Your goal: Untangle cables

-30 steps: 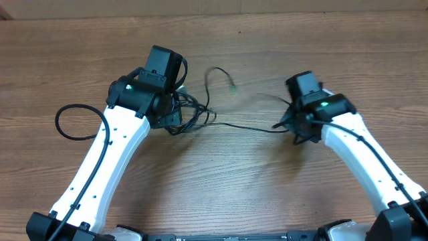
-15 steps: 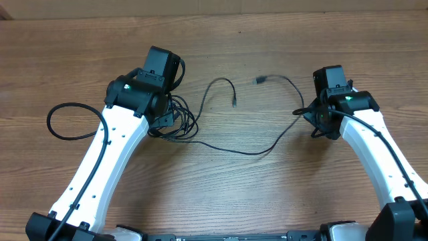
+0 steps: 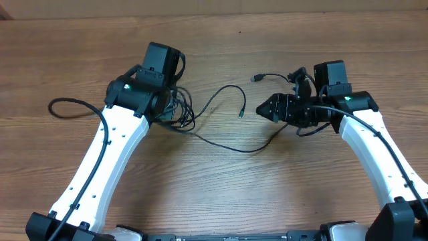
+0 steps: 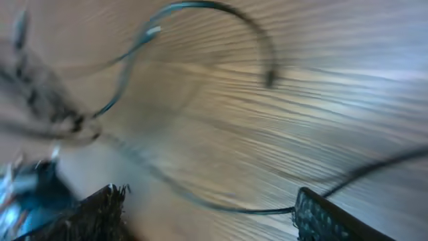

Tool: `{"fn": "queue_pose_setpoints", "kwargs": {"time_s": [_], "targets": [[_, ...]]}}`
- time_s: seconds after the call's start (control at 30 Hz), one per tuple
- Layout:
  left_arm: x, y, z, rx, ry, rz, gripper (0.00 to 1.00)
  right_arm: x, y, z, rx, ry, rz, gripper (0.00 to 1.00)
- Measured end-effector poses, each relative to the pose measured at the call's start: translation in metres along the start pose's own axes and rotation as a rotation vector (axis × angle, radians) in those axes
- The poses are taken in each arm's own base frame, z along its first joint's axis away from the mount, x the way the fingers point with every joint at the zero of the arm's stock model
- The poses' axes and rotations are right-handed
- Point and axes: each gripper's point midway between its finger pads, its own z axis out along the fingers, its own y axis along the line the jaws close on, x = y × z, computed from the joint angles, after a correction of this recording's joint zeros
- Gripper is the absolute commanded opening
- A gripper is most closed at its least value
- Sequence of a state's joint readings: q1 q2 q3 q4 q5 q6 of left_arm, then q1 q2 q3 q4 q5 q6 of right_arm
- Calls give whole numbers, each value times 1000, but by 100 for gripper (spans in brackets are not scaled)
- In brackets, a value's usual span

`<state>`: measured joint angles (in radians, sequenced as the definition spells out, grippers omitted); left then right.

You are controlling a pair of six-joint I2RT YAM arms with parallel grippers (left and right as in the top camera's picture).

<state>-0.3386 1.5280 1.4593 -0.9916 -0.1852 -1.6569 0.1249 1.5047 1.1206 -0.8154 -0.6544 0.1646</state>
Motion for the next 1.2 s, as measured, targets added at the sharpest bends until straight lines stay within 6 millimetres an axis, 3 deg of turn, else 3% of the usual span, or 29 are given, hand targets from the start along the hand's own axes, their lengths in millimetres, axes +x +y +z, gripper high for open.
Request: {"fn": "queue_pose_setpoints", "kwargs": {"time_s": [0.17,0.27,0.43,0.53,0.87,1.07,1.2], "targets": [[20,-47,-6,210,75,398,11,0,19,-1,-110,4,-93,81],[39,-57,-11,295,140,647,12,0,25,-2,-141,3,-118,81],[59,-55,-17,362,225,884,10,-1,34,-3,-197,-1,-145,81],[64,-54,-18,377,244,937,4,-2,37,-4,-214,-3,-153,81],[83,-48,-26,458,314,1170,4,-4,43,-5,-242,-10,-144,81],[113,-40,-38,577,394,1403,5,-14,62,-11,-348,-40,-151,80],[123,-37,-44,638,421,1507,5,-21,71,-14,-388,-57,-134,79]]}}
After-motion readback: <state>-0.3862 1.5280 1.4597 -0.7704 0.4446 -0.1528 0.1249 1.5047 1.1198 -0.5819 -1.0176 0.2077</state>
